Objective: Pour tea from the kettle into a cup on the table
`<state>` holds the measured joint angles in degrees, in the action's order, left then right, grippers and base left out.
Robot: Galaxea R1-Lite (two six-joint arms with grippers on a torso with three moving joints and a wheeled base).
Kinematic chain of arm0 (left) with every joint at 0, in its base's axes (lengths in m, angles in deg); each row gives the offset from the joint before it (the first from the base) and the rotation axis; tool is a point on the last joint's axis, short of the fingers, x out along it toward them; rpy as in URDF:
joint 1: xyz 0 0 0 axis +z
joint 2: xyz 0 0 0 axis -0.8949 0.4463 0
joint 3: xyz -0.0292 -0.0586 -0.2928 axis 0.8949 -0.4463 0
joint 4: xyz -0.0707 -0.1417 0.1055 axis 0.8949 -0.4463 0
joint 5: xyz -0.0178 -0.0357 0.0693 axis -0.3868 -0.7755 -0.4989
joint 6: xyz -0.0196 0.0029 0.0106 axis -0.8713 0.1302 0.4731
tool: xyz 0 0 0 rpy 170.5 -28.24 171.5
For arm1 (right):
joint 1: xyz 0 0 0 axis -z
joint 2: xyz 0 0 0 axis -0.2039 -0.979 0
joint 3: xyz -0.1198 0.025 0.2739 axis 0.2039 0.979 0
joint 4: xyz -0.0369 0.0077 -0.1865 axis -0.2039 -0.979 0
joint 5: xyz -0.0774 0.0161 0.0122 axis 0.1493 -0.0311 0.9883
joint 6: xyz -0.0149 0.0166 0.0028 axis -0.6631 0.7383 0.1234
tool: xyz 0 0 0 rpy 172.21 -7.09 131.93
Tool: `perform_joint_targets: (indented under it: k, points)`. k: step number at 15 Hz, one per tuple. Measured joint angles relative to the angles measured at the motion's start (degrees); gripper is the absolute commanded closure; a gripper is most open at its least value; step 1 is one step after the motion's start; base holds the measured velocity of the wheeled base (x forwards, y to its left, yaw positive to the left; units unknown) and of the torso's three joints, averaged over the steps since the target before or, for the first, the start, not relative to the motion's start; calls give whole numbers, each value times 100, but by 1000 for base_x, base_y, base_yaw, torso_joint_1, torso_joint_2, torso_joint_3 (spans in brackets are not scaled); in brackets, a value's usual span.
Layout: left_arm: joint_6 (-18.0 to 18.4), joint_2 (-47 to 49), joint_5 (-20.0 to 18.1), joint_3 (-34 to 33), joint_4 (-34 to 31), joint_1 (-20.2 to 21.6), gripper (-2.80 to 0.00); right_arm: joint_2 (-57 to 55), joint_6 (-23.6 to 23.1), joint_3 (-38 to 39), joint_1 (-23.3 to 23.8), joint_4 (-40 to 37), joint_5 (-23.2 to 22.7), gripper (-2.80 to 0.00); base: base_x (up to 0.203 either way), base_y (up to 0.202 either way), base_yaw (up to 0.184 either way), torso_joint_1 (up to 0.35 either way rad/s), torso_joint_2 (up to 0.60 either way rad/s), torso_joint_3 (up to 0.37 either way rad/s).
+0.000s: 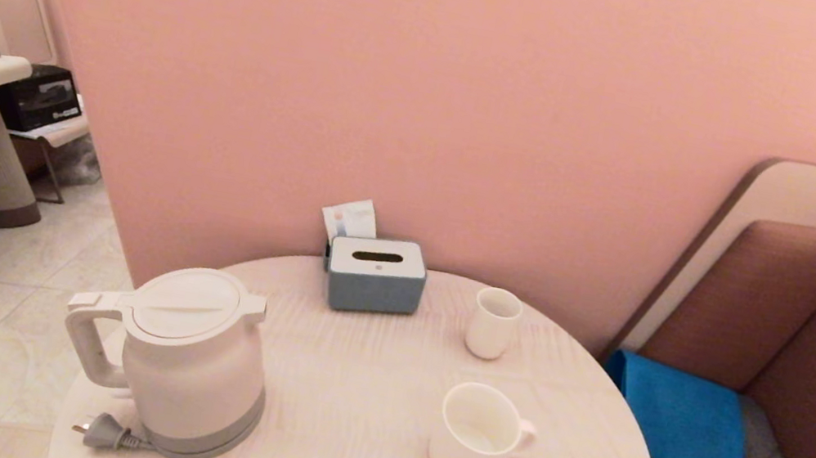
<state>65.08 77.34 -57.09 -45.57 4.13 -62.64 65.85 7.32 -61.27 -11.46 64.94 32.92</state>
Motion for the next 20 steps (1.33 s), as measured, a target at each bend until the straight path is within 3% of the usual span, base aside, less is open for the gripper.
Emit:
perform_joint_targets:
  k: [20]
  points:
    - [2,0,-1,0,2,1,0,15,124,238,-4,-138,116,-280,0,0,0,0,0,0]
